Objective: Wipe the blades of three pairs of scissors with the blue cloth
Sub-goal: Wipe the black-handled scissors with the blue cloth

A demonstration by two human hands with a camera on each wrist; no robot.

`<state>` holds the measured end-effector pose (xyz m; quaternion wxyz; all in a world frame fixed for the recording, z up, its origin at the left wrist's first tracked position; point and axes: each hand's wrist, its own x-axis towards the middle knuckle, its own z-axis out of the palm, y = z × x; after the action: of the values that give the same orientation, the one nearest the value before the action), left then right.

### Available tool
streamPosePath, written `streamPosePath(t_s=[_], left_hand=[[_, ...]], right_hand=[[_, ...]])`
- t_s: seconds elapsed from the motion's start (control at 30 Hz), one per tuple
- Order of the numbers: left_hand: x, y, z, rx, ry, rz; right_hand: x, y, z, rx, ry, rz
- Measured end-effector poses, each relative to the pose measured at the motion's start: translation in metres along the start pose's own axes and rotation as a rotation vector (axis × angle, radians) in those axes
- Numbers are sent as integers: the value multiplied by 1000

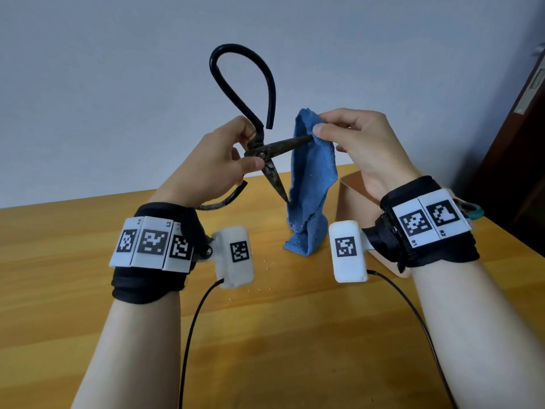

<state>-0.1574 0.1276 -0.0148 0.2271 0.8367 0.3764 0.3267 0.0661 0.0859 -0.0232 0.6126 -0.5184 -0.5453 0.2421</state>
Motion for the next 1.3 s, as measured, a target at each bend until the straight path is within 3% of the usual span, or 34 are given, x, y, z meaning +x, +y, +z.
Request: streamPosePath(t_s=[0.27,0.5,0.87,1.1,1.3], left_hand=[[-6,1,-15,158,-47,-13],[-6,5,-11,242,-75,-42],[-3,6,-12,309,-37,-7],[-3,7,-11,297,-65,-3],[-3,8,-11,303,-76,1]], right_hand=[[5,8,-5,173,251,35],[0,1,7,54,-111,46],[-11,2,34,-67,-189,0],[-13,5,38,-133,-336,38],[-11,12,37,-95,-284,-30]])
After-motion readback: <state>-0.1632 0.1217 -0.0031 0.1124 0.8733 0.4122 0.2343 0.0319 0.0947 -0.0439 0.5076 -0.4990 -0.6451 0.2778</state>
